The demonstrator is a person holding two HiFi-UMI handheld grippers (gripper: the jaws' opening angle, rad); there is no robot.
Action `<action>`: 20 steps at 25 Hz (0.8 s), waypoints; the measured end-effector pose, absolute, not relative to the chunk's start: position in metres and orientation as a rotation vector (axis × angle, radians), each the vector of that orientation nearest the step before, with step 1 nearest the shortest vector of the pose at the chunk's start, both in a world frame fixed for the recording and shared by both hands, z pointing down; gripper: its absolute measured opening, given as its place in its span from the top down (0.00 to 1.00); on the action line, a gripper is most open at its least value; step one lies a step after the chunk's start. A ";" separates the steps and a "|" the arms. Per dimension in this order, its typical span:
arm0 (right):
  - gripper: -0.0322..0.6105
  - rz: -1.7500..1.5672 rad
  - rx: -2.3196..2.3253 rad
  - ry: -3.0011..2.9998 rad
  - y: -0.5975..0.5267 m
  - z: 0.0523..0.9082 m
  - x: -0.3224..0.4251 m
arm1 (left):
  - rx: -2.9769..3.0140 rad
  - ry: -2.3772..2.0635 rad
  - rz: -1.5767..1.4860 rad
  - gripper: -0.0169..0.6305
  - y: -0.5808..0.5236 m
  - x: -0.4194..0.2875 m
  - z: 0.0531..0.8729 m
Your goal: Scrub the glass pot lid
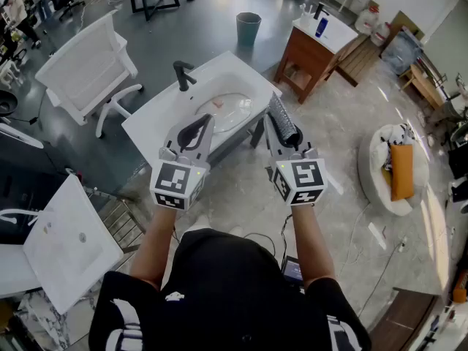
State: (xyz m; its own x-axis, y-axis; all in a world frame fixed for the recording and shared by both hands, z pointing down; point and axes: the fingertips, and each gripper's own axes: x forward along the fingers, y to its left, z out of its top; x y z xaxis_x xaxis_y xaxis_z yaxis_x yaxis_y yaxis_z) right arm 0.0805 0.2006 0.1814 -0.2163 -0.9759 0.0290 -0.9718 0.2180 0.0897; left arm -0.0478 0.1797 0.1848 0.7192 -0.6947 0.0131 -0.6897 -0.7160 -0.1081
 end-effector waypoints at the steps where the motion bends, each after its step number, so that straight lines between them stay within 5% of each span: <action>1: 0.84 -0.079 1.924 -2.389 0.200 0.180 0.082 | -2.824 1.141 -0.083 0.96 0.180 -0.047 0.185; 20: 0.84 -0.026 1.894 -2.420 0.192 0.195 0.080 | -2.809 1.222 -0.119 0.96 0.179 -0.063 0.198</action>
State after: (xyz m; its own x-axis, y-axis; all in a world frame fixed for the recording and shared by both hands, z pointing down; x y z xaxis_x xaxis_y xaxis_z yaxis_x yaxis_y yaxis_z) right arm 0.0801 0.1919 0.1947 -0.2391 -0.9700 0.0436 -0.9689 0.2413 0.0556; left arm -0.0630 0.1789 0.1978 0.6799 -0.7322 0.0406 -0.7263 -0.6800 -0.1001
